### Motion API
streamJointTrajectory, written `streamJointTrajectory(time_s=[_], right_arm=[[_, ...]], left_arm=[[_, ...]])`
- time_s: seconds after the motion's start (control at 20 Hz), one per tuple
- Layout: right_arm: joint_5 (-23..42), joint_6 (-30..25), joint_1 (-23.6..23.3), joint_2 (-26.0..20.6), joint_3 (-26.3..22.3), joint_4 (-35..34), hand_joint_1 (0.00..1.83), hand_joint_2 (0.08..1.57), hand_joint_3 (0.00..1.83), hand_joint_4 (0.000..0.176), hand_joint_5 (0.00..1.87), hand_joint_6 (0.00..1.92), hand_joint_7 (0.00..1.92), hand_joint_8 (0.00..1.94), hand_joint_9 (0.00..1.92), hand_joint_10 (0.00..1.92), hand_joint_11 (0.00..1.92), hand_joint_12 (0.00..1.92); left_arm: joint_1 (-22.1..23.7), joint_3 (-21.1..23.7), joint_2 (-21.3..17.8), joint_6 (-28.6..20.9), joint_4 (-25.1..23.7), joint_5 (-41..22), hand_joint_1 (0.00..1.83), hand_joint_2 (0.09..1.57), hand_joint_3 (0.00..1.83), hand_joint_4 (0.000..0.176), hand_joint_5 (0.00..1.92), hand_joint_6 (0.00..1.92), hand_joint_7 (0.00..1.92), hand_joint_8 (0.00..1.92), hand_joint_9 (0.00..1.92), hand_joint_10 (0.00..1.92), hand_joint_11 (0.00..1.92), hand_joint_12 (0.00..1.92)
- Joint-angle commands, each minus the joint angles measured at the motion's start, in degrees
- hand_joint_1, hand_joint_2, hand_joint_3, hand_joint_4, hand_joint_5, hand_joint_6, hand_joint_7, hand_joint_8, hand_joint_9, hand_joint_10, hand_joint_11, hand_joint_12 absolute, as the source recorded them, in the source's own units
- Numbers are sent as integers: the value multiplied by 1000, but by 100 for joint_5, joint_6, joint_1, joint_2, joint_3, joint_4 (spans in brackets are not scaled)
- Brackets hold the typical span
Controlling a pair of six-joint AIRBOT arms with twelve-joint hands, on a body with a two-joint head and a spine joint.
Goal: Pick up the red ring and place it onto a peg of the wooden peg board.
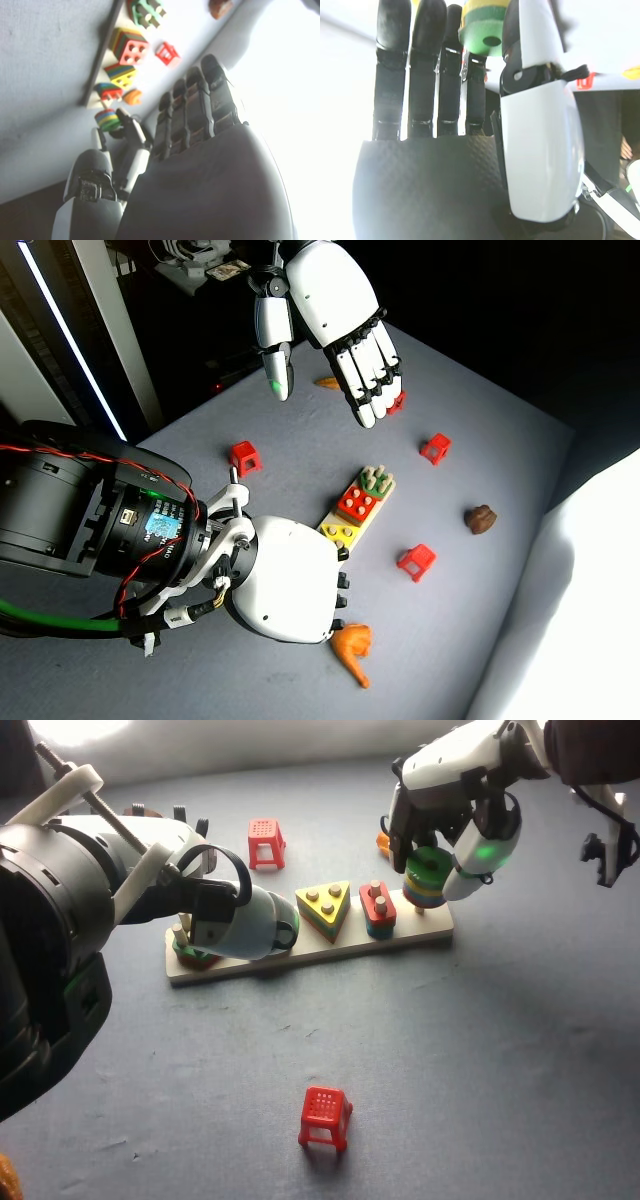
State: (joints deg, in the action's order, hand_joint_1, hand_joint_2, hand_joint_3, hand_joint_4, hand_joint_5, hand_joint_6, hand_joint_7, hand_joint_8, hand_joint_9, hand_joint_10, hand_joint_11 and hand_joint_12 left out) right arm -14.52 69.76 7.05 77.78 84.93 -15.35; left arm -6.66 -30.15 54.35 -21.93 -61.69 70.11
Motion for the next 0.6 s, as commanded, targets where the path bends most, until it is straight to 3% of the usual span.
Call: streamJointTrajectory(time_s=[0.0,0.1,0.25,0.45,0.5,0.55], right_arm=[[590,59,-40,5,0,-33,1381,1082,0,0,972,985,1089,708,991,1091,856,1214],[641,98,-28,23,2,-32,1380,1083,0,0,975,982,1093,698,979,1107,838,1229],[643,98,-25,50,38,-32,1367,1122,5,0,879,1140,985,878,913,1198,788,1304],[650,99,6,57,96,-31,1379,1089,0,0,947,1021,1075,743,978,1098,835,1248],[641,103,22,57,109,-31,1381,1079,0,0,966,999,1102,685,1002,1044,866,1090],[626,103,30,56,113,-30,1383,1073,2,0,978,997,1102,689,1012,1043,930,1226]], left_arm=[[30,7,-21,8,-504,31,0,1266,0,0,118,6,151,6,145,6,0,384],[30,7,-21,8,-504,31,0,1271,1,0,98,2,132,5,122,2,0,306],[30,7,-21,8,-504,32,0,1274,1,0,98,1,123,2,124,0,0,324],[30,7,-21,8,-504,32,9,1280,3,0,133,8,154,8,151,7,0,403],[29,7,-21,8,-504,36,1,1278,2,0,119,1,143,2,141,2,0,368],[29,7,-21,8,-503,39,0,1275,0,0,105,1,128,1,123,1,0,324]])
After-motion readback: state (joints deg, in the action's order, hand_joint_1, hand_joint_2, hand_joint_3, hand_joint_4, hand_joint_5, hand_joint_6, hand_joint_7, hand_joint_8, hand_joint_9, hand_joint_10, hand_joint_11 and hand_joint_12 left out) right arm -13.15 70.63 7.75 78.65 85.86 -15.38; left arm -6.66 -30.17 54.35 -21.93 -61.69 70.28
